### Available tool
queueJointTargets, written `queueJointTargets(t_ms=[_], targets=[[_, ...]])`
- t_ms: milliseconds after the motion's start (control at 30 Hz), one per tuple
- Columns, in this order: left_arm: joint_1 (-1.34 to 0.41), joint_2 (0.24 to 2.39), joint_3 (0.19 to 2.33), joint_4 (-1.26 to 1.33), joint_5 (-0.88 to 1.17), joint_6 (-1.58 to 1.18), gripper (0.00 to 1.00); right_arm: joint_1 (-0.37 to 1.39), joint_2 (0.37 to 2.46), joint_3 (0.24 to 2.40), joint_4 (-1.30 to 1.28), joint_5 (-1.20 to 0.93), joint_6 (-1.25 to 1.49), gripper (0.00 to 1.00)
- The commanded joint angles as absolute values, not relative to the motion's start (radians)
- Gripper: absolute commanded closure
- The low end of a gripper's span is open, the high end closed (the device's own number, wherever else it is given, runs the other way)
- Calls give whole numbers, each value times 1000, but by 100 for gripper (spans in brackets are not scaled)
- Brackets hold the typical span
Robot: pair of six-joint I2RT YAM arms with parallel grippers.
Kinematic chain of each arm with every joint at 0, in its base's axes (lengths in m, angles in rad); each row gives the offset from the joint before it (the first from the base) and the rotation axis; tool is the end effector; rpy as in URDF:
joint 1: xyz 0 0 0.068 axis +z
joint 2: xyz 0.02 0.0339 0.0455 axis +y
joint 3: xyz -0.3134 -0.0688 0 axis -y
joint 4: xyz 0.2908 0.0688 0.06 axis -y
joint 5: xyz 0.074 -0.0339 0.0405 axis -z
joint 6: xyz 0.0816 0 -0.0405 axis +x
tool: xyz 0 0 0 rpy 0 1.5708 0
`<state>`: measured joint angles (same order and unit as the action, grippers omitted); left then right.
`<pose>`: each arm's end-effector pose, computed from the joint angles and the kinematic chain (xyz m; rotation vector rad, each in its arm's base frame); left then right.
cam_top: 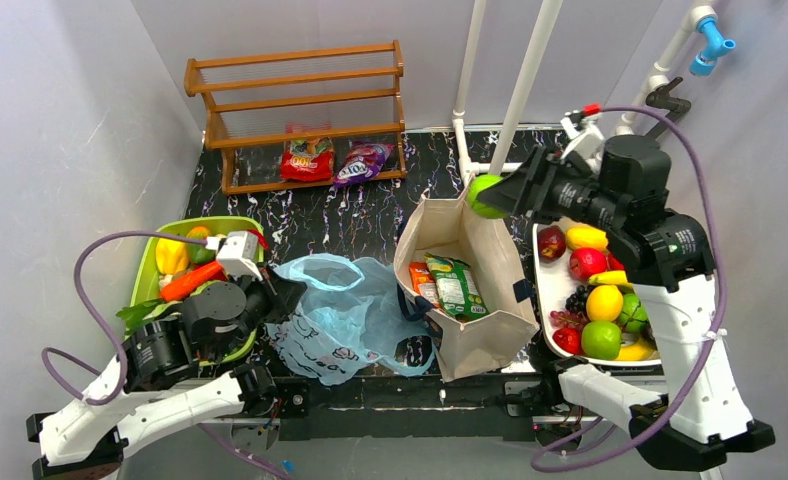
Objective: Place the food into the grocery bag and tie it
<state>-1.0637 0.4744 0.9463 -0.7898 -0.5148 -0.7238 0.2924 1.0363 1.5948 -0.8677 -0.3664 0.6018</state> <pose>0.0889 -0.0773 0.3970 -0.0350 1.9151 -0.7510 0.2005 0.0909 0.5425 0.0399 1.9726 0.9440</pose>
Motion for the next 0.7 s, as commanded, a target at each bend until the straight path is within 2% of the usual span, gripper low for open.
queueJointTargets(t_ms=[0, 133, 300, 667], targets=[[-1068, 432, 983, -849, -615, -784, 100, 485, 1054, 1613, -773, -361, 586, 60], [-1068, 391, 970, -875, -646, -840, 100, 719, 1086, 1579, -735, -282, 559, 60], [-1068, 360, 958, -902, -666, -888, 100, 905, 1143, 1516, -671, -207, 578, 60], [-1068, 323, 966, -938, -712, -946, 100, 1070, 1333, 1479, -581, -110, 652, 59]])
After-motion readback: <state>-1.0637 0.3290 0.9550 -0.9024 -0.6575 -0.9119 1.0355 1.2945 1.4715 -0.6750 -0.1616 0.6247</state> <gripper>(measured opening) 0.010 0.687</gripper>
